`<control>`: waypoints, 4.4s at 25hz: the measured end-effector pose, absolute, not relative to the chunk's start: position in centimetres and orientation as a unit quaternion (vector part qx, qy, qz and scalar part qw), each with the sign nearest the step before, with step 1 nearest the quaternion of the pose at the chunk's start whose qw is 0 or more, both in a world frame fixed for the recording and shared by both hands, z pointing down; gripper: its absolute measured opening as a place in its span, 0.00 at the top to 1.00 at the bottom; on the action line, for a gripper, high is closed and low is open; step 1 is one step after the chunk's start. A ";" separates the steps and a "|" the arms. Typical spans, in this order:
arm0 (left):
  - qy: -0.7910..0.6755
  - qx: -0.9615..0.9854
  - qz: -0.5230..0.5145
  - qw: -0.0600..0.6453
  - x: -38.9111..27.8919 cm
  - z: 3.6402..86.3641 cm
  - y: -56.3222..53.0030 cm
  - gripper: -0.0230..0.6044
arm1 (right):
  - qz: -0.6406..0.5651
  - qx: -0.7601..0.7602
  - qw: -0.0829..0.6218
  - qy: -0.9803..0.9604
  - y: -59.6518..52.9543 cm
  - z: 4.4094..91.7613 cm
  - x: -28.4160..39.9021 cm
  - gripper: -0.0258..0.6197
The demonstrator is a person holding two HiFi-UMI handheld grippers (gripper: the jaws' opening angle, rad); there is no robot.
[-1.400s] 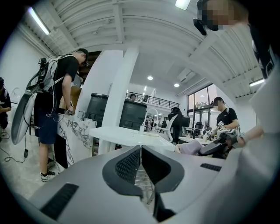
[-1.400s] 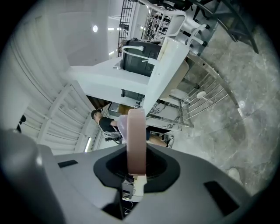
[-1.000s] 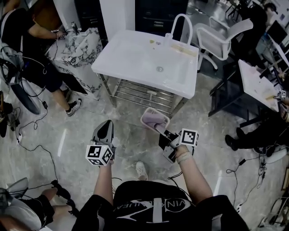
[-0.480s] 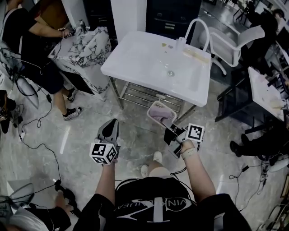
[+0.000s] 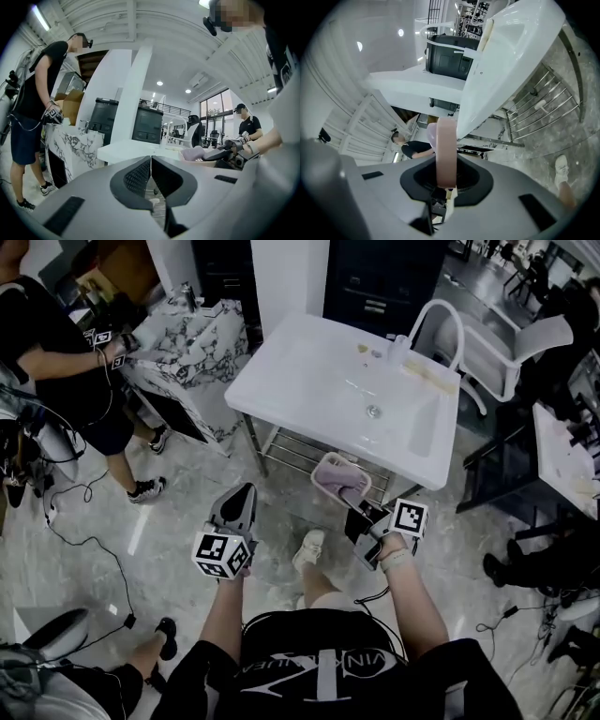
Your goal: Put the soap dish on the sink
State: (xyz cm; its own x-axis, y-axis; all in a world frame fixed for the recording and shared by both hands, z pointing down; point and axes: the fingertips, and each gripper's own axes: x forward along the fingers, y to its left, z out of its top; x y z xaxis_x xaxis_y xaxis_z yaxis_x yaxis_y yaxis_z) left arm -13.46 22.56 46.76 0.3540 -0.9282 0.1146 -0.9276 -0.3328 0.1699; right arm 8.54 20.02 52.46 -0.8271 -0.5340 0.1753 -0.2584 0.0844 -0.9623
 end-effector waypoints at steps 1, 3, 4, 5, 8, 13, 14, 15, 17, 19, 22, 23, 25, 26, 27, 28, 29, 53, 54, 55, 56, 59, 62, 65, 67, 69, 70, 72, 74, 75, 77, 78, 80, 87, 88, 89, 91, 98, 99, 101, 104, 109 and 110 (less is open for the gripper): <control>-0.568 0.816 -0.001 0.102 -13.7 46.6 21.9 0.93 | -0.619 -0.272 0.110 0.729 19.4 52.4 8.2 0.86; -0.569 0.816 -0.001 0.102 -14.1 46.5 20.7 0.93 | -0.619 -0.267 0.111 0.730 18.2 52.1 7.6 0.86; -0.569 0.816 -0.001 0.103 -14.1 46.5 20.1 0.93 | -0.620 -0.267 0.110 0.730 17.7 52.1 7.4 0.86; -0.570 0.815 -0.002 0.105 -14.1 46.6 19.6 0.93 | -0.622 -0.268 0.108 0.728 17.1 52.1 7.4 0.86; -0.570 0.814 -0.003 0.109 -14.0 46.6 17.9 0.93 | -0.626 -0.266 0.104 0.725 15.5 52.1 7.1 0.86; -0.573 0.812 0.000 0.110 -14.3 46.5 15.2 0.93 | -0.633 -0.263 0.103 0.721 12.9 52.2 6.7 0.86; -0.573 0.812 0.000 0.111 -14.4 46.5 14.6 0.93 | -0.633 -0.262 0.102 0.721 12.4 52.2 6.6 0.86; -0.573 0.812 0.000 0.111 -14.5 46.4 14.1 0.93 | -0.633 -0.262 0.102 0.721 11.9 52.2 6.5 0.86; -0.574 0.812 0.000 0.111 -14.6 46.4 12.9 0.93 | -0.634 -0.261 0.100 0.721 10.9 52.2 6.3 0.86; -0.573 0.812 -0.001 0.110 -14.7 46.4 11.6 0.93 | -0.635 -0.261 0.099 0.720 9.8 52.3 6.2 0.86; -0.571 0.814 -0.002 0.110 -14.8 46.5 9.6 0.93 | -0.636 -0.263 0.097 0.719 8.1 52.6 6.0 0.86; -0.571 0.814 -0.002 0.111 -14.9 46.6 9.0 0.93 | -0.636 -0.264 0.097 0.719 7.6 52.7 6.0 0.86; -0.570 0.814 -0.003 0.113 -14.9 46.9 7.7 0.93 | -0.637 -0.262 0.097 0.719 6.5 52.7 5.9 0.86; -0.570 0.814 -0.003 0.114 -14.9 47.0 7.1 0.93 | -0.638 -0.262 0.097 0.718 6.0 52.7 5.9 0.86; -0.570 0.814 -0.002 0.115 -14.9 47.1 6.5 0.93 | -0.638 -0.262 0.096 0.717 5.5 52.8 5.9 0.86; -0.569 0.814 -0.002 0.116 -14.9 47.1 5.8 0.93 | -0.639 -0.264 0.094 0.717 5.0 52.8 5.9 0.86; -0.569 0.814 -0.001 0.116 -15.0 47.1 5.1 0.93 | -0.639 -0.264 0.092 0.716 4.4 52.9 5.9 0.86; -0.540 0.833 -0.002 0.115 -13.6 47.4 -7.1 0.93 | -0.657 -0.266 0.096 0.699 -6.1 53.9 4.3 0.86; -0.539 0.834 -0.001 0.116 -13.4 47.5 -7.3 0.93 | -0.659 -0.271 0.094 0.695 -6.3 54.0 4.3 0.86; -0.537 0.836 0.000 0.117 -13.3 47.5 -7.6 0.93 | -0.661 -0.273 0.094 0.693 -6.5 54.1 4.3 0.86; -0.535 0.837 0.001 0.117 -13.2 47.5 -7.8 0.93 | -0.661 -0.272 0.096 0.692 -6.8 54.1 4.3 0.86; -0.527 0.841 0.002 0.117 -12.9 47.6 -8.9 0.93 | -0.662 -0.265 0.103 0.693 -7.9 54.4 4.2 0.86; -0.522 0.845 0.000 0.118 -12.9 47.7 -10.2 0.93 | -0.660 -0.276 0.096 0.692 -9.1 54.3 3.9 0.86; -0.519 0.846 -0.002 0.121 -12.9 47.9 -11.6 0.93 | -0.661 -0.272 0.101 0.692 -10.3 54.6 3.7 0.86; -0.516 0.848 -0.004 0.122 -12.8 47.8 -12.7 0.93 | -0.663 -0.274 0.101 0.690 -11.2 54.6 3.7 0.86; -0.512 0.850 -0.005 0.122 -12.8 47.6 -14.0 0.93 | -0.659 -0.281 0.097 0.691 -12.4 54.2 3.5 0.86; -0.509 0.852 -0.005 0.123 -12.8 47.5 -14.7 0.94 | -0.658 -0.282 0.097 0.692 -13.0 54.2 3.4 0.86; -0.503 0.855 -0.003 0.125 -12.8 47.4 -15.9 0.94 | -0.658 -0.278 0.104 0.692 -14.3 54.3 3.2 0.86; -0.499 0.857 -0.002 0.129 -12.9 47.4 -16.9 0.94 | -0.658 -0.277 0.109 0.692 -15.6 54.3 2.9 0.86; -0.498 0.858 -0.001 0.130 -13.0 47.4 -17.5 0.94 | -0.658 -0.282 0.107 0.690 -16.2 54.1 2.7 0.86; -0.494 0.859 0.002 0.132 -13.2 47.4 -18.5 0.94 | -0.659 -0.287 0.105 0.687 -17.4 54.0 2.3 0.86; -0.492 0.860 0.003 0.132 -13.2 47.4 -19.1 0.94 | -0.659 -0.283 0.109 0.688 -18.0 53.9 2.0 0.86; -0.490 0.862 0.004 0.133 -13.3 47.5 -20.1 0.94 | -0.655 -0.270 0.119 0.696 -19.4 53.8 1.5 0.86; -0.475 0.868 0.006 0.144 -13.2 48.1 -23.3 0.94 | -0.657 -0.294 0.099 0.687 -22.7 53.9 0.9 0.86; -0.473 0.869 0.007 0.145 -13.2 48.1 -23.8 0.94 | -0.659 -0.293 0.100 0.685 -23.2 54.0 0.7 0.86; -0.472 0.869 0.008 0.147 -13.2 48.2 -24.3 0.94 | -0.662 -0.290 0.104 0.683 -23.7 54.3 0.6 0.86; -0.469 0.870 0.011 0.153 -13.1 48.4 -25.2 0.94 | -0.668 -0.281 0.110 0.680 -24.7 54.7 0.2 0.86; -0.453 0.873 0.028 0.177 -12.6 49.7 -27.8 0.94 | -0.656 -0.279 0.109 0.693 -28.0 54.7 -0.8 0.86; -0.450 0.874 0.029 0.179 -12.5 50.0 -28.1 0.94 | -0.657 -0.281 0.107 0.691 -28.3 54.8 -1.1 0.86; -0.445 0.876 0.030 0.183 -12.5 50.5 -28.6 0.94 | -0.662 -0.286 0.101 0.685 -28.9 55.2 -1.6 0.86; -0.440 0.877 0.033 0.191 -12.2 51.3 -29.6 0.94 | -0.664 -0.283 0.099 0.685 -30.0 55.6 -2.2 0.86; -0.429 0.879 0.048 0.200 -11.2 52.4 -30.8 0.94 | -0.662 -0.288 0.091 0.686 -31.7 56.0 -2.5 0.86; -0.427 0.880 0.051 0.203 -11.1 52.6 -31.0 0.94 | -0.664 -0.289 0.091 0.684 -32.0 56.2 -2.6 0.86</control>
State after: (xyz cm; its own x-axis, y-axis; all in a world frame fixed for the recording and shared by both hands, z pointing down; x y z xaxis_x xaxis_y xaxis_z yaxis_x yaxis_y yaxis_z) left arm -11.06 -30.96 52.62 0.6303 -0.7302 0.2636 -0.7719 -0.5531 0.3136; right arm -2.56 -32.00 56.24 -0.8163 -0.5164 0.2587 -0.2739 -0.0482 -0.9605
